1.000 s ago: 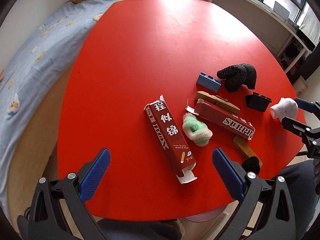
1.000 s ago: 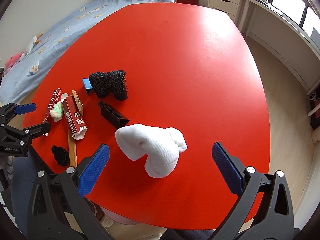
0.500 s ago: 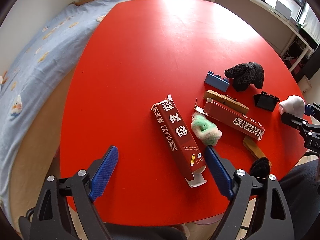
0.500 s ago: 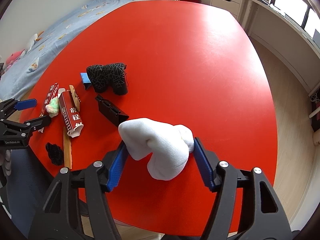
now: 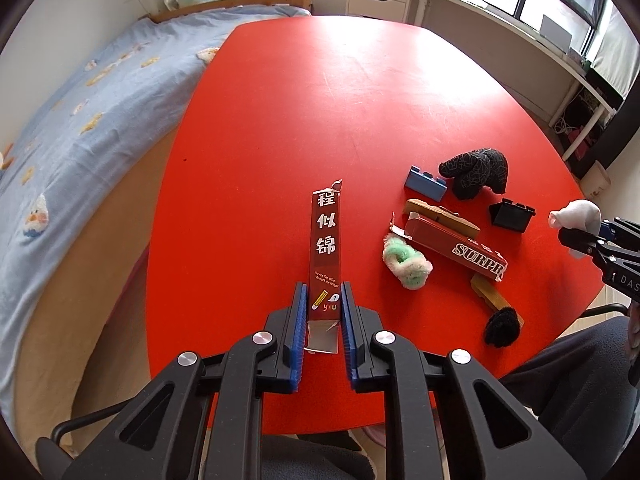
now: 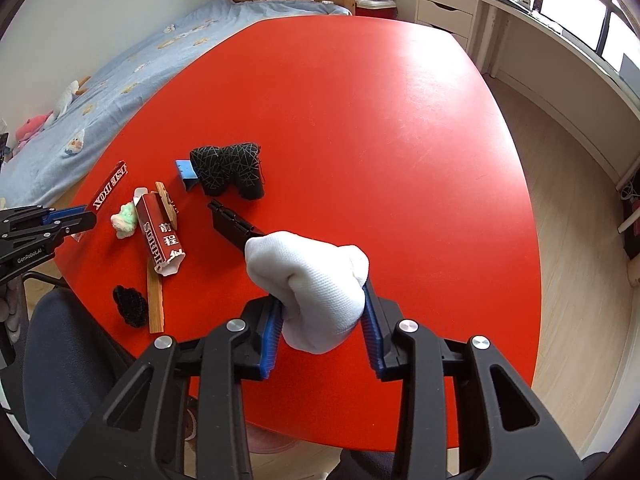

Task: Collect trash
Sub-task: 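Carry both items over the pink wastebasket and open both grippers to drop them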

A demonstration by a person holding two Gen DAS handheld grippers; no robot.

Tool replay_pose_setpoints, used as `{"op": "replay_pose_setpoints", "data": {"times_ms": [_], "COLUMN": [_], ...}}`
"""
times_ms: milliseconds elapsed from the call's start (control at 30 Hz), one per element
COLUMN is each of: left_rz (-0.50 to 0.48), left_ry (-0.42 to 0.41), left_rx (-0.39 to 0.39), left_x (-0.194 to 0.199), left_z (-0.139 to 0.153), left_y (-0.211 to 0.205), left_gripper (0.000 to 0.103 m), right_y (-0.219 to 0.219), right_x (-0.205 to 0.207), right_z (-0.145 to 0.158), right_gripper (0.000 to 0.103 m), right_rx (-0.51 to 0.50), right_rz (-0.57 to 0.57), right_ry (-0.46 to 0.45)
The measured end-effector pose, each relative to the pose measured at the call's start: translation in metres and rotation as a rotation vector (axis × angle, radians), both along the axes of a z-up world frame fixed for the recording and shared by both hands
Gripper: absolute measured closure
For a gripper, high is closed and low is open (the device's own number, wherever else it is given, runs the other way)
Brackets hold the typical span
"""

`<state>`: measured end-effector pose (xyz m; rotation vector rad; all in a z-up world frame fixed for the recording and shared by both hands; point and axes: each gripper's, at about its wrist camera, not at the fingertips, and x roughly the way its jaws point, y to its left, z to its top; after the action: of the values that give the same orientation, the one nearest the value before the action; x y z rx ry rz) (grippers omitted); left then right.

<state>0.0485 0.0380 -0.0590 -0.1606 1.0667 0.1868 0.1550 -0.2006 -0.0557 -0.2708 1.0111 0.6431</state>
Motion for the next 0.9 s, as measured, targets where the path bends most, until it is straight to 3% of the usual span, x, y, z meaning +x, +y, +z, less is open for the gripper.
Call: {"op": "replay_pose_setpoints", "data": {"times_ms": [433,667,900], "left_rz": [-0.131,-0.196,-0.269], "left_ry": [-0.107,-0.133,-0.122], "left_rx": [0.002,-0.027,-0.058], "left_x": [-0.039,-0.062,-0.082], "left_z": [0.045,0.051,0.048], "left_y": [-0.036,-0.057,-0.078], "left_gripper": [0.087,0.087,0.087], "right_y": [-0.019,-0.028,-0.028], "right_x": [-0.053,-0.085,-0.115], "right_z": [0.037,0.053,0.047], "right_gripper": [0.068,0.068,0.068], "right_rx": [0.058,0.092,0.071], "right_rz": [0.036,0.073,0.130], "right_ry": [-0.037,-0.053,-0.035]}}
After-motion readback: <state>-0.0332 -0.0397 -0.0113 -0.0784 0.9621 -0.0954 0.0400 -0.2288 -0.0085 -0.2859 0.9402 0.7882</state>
